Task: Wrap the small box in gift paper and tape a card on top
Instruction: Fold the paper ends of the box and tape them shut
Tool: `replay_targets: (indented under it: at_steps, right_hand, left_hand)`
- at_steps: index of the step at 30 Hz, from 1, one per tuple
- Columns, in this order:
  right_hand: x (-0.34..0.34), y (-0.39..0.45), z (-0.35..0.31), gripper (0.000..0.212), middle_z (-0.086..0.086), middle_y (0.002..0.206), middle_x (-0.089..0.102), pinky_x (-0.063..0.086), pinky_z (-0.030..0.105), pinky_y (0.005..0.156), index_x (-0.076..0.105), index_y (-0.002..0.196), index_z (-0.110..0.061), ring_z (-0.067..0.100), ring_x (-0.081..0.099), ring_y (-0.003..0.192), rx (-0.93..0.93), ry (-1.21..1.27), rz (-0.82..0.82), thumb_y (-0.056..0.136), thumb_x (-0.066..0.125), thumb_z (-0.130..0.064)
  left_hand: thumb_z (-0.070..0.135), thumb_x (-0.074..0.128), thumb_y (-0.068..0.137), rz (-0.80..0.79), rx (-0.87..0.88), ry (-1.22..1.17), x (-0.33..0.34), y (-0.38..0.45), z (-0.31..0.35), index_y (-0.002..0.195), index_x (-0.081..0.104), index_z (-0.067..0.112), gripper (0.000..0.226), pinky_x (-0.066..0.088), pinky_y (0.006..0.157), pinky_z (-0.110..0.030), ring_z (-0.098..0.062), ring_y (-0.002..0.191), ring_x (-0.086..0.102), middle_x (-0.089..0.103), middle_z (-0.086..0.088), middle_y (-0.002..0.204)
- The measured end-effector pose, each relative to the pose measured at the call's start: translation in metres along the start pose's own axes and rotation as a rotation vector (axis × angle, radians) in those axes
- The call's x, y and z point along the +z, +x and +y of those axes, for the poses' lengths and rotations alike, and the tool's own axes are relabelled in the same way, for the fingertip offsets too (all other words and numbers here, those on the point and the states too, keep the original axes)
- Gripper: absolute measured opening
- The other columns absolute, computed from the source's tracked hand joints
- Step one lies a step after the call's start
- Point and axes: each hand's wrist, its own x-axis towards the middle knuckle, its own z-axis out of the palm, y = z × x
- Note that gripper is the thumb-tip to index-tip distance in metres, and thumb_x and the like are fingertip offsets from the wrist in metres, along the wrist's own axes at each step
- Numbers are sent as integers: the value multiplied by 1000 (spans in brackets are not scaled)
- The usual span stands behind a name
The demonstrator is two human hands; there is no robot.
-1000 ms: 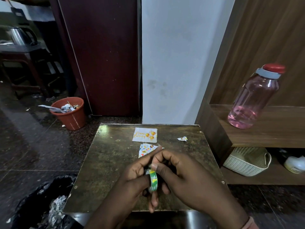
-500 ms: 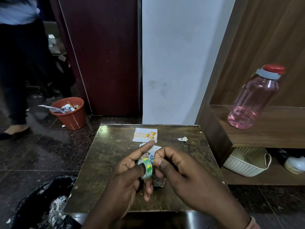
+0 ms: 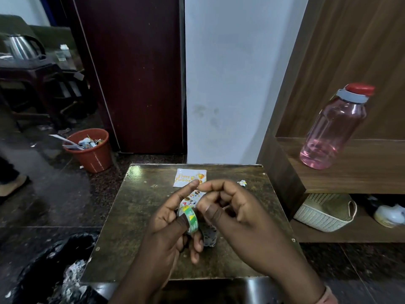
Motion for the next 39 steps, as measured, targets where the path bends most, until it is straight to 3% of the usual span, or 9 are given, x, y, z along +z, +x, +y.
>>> replay_targets:
  at_steps: [2, 5, 7, 12, 15, 19, 26, 31, 39]
  right_hand:
    - [0, 0, 0, 37, -8, 106, 73, 52, 29, 86, 63, 116, -33, 10, 63, 96, 15, 3, -24, 85, 81, -23]
    - [3, 0, -2, 47, -5, 103, 73, 51, 16, 74, 63, 117, -25, 7, 65, 80, 30, 61, -12, 81, 84, -5]
    - [2, 1, -3, 44, -3, 101, 76, 47, 12, 74, 63, 115, -26, 8, 63, 85, -9, 45, 27, 83, 81, -1]
    - [-2, 2, -2, 40, 0, 97, 77, 44, 11, 76, 65, 113, -25, 9, 60, 93, -30, 64, 50, 84, 79, -1]
    - [-4, 2, -2, 36, 2, 97, 77, 50, 20, 77, 66, 112, -22, 11, 64, 89, -47, 101, 80, 86, 77, 1]
    - [-21, 6, 6, 29, 7, 98, 76, 56, 23, 78, 70, 106, -16, 16, 68, 88, -73, 238, 290, 85, 74, 4]
    - [-59, 4, 55, 32, -14, 98, 73, 53, 18, 83, 68, 101, -32, 3, 69, 94, -39, -253, 562, 91, 68, -2]
    - [-65, -1, 85, 23, -14, 99, 71, 56, 35, 87, 67, 96, -30, 2, 68, 96, 39, -511, 528, 86, 68, -10]
    - [-66, 2, 116, 29, -13, 93, 69, 56, 34, 82, 66, 95, -28, 2, 66, 91, 145, -626, 459, 83, 73, -3]
  left_hand:
    - [30, 94, 64, 1, 5, -8, 1, 0, -1, 131, 69, 28, 72, 46, 36, -24, -20, 40, 56, 65, -25, 74]
    - [20, 87, 70, 31, -11, -34, 1, 1, -1, 133, 67, 24, 66, 47, 35, -25, -21, 40, 58, 72, -27, 82]
    - [35, 97, 60, 24, 7, -7, 2, 1, -1, 131, 68, 28, 77, 48, 36, -27, -21, 42, 60, 72, -21, 75]
    - [46, 99, 55, 25, 4, 23, 3, 0, 0, 129, 69, 34, 81, 52, 40, -31, -24, 47, 64, 72, -19, 75]
    - [43, 96, 63, 1, 23, 28, 3, 0, -1, 136, 65, 32, 80, 54, 45, -32, -26, 53, 66, 72, -23, 83]
    - [44, 91, 70, -3, 74, 45, -3, 0, -1, 138, 63, 29, 75, 55, 49, -31, -24, 58, 68, 73, -29, 107]
    - [13, 62, 85, 198, 220, 64, -14, 5, -5, 124, 73, 20, 41, 48, 44, -29, -21, 54, 60, 72, -27, 99]
    - [16, 61, 85, 289, 301, 87, -20, 6, -3, 119, 75, 21, 36, 44, 44, -27, -18, 55, 55, 73, -18, 94]
    - [18, 67, 86, 314, 291, 172, -22, 8, -6, 125, 68, 13, 40, 47, 51, -24, -14, 66, 58, 74, -16, 95]
